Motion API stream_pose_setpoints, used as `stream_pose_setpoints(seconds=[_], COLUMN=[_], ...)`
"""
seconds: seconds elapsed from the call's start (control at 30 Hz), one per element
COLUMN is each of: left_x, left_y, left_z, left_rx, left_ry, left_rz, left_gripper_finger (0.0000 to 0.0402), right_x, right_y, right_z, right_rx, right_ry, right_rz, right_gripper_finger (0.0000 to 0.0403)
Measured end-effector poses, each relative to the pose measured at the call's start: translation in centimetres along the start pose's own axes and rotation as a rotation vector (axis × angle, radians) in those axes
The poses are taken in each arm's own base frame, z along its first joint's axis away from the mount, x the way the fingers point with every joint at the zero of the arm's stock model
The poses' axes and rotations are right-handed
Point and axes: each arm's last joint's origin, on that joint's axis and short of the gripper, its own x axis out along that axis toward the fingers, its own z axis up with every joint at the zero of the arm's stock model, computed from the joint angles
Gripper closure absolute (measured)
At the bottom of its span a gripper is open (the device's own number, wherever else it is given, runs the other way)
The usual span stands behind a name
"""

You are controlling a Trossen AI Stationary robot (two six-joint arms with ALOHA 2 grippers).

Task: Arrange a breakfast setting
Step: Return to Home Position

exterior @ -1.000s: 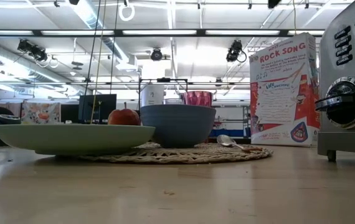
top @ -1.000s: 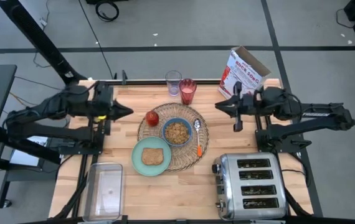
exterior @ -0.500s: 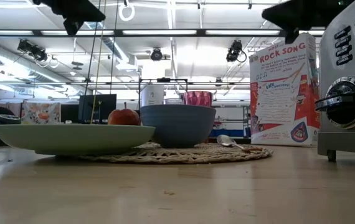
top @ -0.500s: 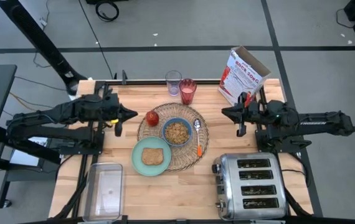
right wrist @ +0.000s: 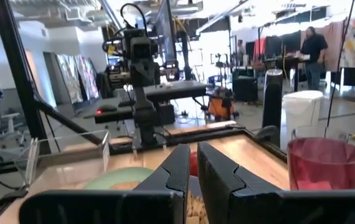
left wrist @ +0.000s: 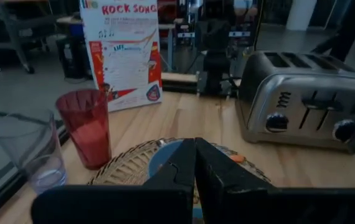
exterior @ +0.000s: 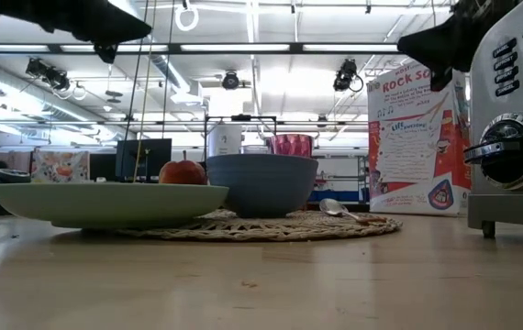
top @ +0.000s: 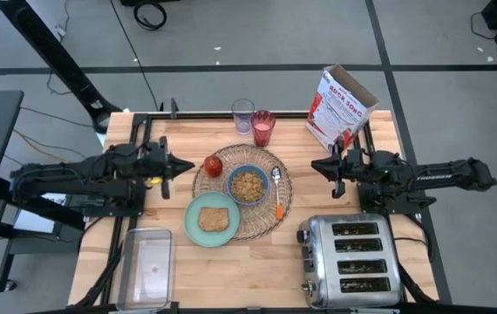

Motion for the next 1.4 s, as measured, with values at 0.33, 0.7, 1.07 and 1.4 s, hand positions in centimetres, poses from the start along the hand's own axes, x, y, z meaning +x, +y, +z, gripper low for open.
stream_pose_setpoints(seconds=[0.33,0.7,1.07,1.4], left_x=[-3.4,-3.9,-4.0,-2.0], left_y=[0.0,0.0,0.0,0.1], left_z=[-0.8,-1.6,-1.4,-5.7], left_rx=[0.039,0.076,0.018,-0.003], left_ry=[-0.180,-0.126,-0.145,-0.205], left_rz=[-0.026,-0.066,-0.071,-0.034], left_gripper_finger=[0.0390,0.0390,0.0390,0.0390], right_x=[-2.0,-4.3,-3.8,-3.8], right_y=[0.2,0.0,-0.1,-0.3], right_z=[0.6,0.3,-2.9,-4.4], right_rx=[-0.021,-0.008,0.097,0.083], right_ry=[-0.021,-0.054,-0.037,0.112], right_rz=[0.023,0.074,0.101,0.078], right_gripper_finger=[0.0362,0.0362,0.0362,0.0362])
